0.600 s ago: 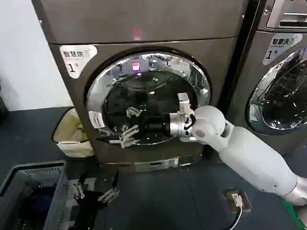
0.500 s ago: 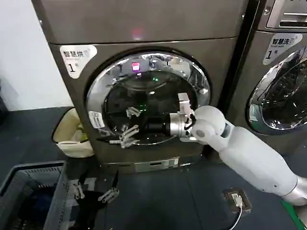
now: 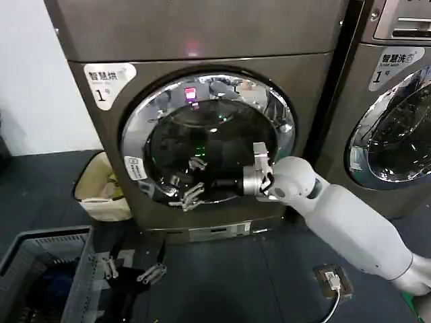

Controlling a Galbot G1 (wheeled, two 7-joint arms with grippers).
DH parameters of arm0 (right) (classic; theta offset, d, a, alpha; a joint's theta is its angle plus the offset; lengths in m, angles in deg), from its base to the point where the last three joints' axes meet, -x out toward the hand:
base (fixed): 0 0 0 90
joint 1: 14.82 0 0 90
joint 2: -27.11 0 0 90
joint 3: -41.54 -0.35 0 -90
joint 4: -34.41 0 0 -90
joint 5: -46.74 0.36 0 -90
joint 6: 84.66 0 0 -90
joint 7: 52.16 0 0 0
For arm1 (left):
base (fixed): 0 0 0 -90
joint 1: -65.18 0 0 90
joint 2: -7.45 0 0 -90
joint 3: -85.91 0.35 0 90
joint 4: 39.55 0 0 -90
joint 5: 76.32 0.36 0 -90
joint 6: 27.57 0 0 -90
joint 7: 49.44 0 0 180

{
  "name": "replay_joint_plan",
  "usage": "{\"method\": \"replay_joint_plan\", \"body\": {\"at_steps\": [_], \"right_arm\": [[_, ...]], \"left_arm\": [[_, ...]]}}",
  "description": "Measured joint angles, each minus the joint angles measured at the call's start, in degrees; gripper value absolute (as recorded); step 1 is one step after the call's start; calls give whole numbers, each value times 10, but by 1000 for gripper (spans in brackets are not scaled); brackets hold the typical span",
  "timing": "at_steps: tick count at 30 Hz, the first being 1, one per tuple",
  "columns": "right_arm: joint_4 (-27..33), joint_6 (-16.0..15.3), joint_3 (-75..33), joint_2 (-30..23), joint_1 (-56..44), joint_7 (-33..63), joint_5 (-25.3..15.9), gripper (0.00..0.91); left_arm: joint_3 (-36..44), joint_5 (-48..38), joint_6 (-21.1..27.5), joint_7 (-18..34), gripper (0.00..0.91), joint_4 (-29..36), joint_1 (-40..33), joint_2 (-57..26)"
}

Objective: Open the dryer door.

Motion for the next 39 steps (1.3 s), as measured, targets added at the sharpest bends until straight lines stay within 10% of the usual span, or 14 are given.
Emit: {"method": "replay_joint_plan", "body": {"at_steps": [39], "right_arm": [[163, 50, 81, -132, 59, 52, -37, 907]], "left_arm": [[-6, -3, 2, 1, 907, 6, 2, -2]]}}
